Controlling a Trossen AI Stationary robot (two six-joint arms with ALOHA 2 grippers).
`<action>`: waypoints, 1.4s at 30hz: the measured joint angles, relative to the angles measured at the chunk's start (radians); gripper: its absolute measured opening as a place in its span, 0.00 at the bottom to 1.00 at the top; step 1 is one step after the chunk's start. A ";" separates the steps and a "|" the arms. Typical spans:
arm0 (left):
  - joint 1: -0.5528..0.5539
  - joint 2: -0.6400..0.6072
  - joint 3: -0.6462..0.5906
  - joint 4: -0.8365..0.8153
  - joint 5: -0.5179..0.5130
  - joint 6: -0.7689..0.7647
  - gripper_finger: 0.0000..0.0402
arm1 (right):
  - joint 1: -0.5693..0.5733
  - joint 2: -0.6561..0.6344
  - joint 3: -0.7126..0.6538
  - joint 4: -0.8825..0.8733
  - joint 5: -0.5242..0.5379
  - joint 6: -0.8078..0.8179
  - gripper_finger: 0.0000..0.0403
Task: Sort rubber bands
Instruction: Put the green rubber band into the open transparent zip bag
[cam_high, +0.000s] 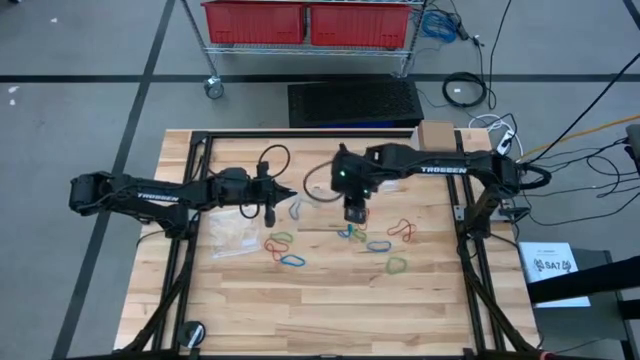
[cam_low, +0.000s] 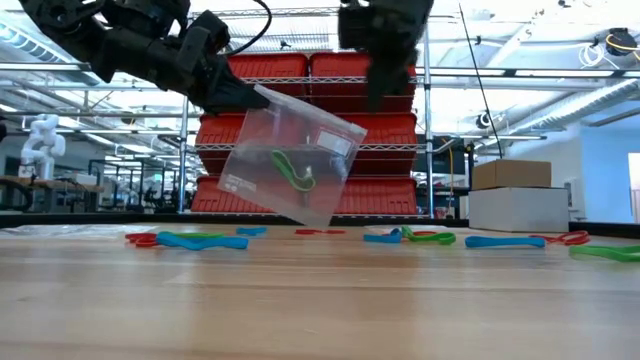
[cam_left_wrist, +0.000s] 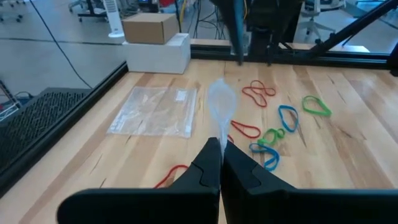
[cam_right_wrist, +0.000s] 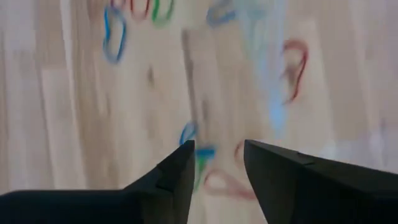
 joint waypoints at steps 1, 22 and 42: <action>0.000 0.000 0.001 0.001 0.000 0.000 0.00 | 0.015 -0.007 -0.010 -0.024 0.000 0.010 0.34; 0.004 0.000 0.001 -0.003 0.000 0.000 0.00 | 0.249 -0.019 -0.469 0.351 0.105 0.461 0.56; 0.004 0.000 0.001 -0.003 0.000 0.001 0.00 | 0.230 -0.021 -0.672 0.560 0.233 0.685 0.12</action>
